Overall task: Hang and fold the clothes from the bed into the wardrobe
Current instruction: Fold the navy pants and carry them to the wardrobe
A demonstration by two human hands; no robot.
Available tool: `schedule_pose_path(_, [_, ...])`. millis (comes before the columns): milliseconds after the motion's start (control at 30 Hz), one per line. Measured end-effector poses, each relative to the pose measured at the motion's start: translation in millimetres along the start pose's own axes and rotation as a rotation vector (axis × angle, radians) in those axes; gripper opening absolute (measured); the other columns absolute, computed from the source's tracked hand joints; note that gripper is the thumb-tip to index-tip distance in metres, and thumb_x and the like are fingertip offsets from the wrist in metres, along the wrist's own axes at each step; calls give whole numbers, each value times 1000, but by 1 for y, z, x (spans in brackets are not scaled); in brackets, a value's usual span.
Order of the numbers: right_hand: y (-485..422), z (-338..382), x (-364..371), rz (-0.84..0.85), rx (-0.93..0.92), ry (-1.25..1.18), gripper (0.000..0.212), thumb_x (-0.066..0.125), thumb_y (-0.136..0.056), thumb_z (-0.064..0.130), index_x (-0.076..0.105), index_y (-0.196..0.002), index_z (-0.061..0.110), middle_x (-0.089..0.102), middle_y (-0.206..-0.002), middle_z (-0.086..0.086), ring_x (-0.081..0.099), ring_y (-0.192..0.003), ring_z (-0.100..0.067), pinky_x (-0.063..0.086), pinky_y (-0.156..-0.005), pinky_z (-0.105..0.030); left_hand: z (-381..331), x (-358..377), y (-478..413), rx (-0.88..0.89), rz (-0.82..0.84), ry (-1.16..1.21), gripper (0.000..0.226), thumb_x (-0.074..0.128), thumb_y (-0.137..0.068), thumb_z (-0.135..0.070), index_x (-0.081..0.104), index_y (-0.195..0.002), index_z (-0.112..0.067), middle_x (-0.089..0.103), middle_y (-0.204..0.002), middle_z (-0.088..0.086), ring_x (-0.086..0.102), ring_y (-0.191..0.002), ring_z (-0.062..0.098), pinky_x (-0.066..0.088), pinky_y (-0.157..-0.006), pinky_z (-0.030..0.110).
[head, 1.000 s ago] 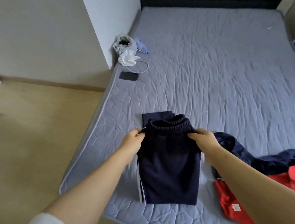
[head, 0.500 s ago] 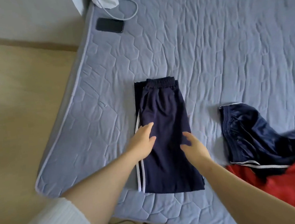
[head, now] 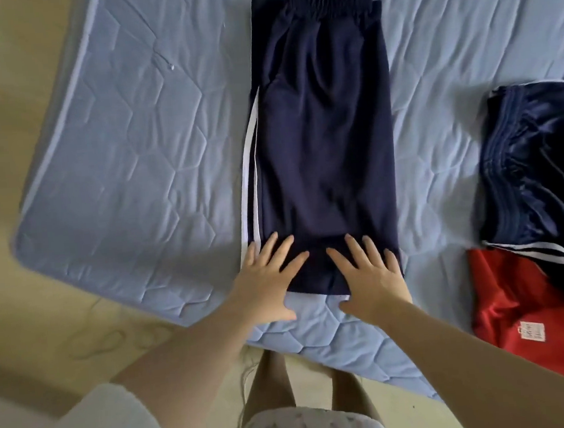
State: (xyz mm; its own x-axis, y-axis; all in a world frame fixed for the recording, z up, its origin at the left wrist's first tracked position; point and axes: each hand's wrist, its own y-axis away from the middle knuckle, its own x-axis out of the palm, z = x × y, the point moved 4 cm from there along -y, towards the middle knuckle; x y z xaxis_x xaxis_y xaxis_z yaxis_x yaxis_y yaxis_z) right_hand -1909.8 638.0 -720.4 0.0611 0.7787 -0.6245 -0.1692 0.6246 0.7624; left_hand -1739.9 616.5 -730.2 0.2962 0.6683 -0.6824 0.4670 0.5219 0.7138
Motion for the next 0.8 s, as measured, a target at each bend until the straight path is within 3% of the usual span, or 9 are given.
schedule_pose_path(100, [-8,-9,15,-58,-20,150,92,55,-86,45,-16,-145,39,-19,-156,0,-12,-144,-27,1,-114,-53,1,11,-3,-27,-107,-119,103,71,-75,-36,-1,-149,-31,-7,-157,7,-8,-144,33,-9,-111,54])
schedule_pose_path(233, [-15,-14,17,-133,-36,167,74,40,-96,21,-12,-146,38,-12,-158,2,-6,-145,-25,5,-115,-50,0,4,3,20,-327,-180,73,78,-64,-12,53,-132,-23,50,-138,11,46,-127,34,36,-102,54])
schedule_pose_path(300, [-14,-14,13,-125,-27,130,69,34,-97,12,-5,-148,36,-7,-158,4,-3,-146,-24,8,-115,-46,3,-1,5,37,-379,-131,66,77,-61,0,61,-123,-15,59,-128,14,54,-118,35,44,-95,53])
schedule_pose_path(467, [2,-11,-10,-67,-27,-1,65,33,-94,2,13,-148,32,13,-157,8,8,-145,-19,15,-115,-38,7,-12,18,-40,-214,38,54,38,-94,-4,27,-146,-14,30,-151,6,22,-142,22,5,-116,34])
schedule_pose_path(533, [14,-8,-16,-53,-32,-38,64,32,-93,0,18,-148,32,18,-156,9,12,-145,-17,17,-113,-36,4,-21,30,-18,-249,64,52,37,-92,2,36,-142,-11,40,-146,9,34,-137,25,17,-114,34])
schedule_pose_path(600, [28,-6,-19,-14,-36,-94,63,31,-92,0,24,-145,33,28,-152,9,20,-142,-18,23,-110,-35,-1,-32,45,0,-294,142,52,39,-86,8,49,-133,-10,57,-128,16,55,-115,33,43,-95,38])
schedule_pose_path(633, [36,-4,-19,20,-30,-128,62,30,-92,1,28,-144,34,34,-148,7,28,-138,-19,27,-107,-34,-1,-35,53,-22,-246,175,53,38,-87,6,48,-134,-15,59,-123,14,57,-109,31,47,-85,37])
schedule_pose_path(700, [53,-1,-13,116,-14,-184,59,31,-91,5,33,-140,38,44,-138,2,42,-126,-24,36,-100,-34,-2,-28,66,-100,-21,218,52,34,-92,-2,41,-137,-27,59,-119,8,56,-106,28,43,-75,34])
schedule_pose_path(800, [73,7,3,245,-26,-230,51,33,-92,13,41,-136,38,52,-132,-1,51,-117,-28,43,-94,-34,-10,-21,87,-88,185,320,39,37,-97,-16,44,-135,-23,58,-117,11,56,-103,29,36,-72,29])
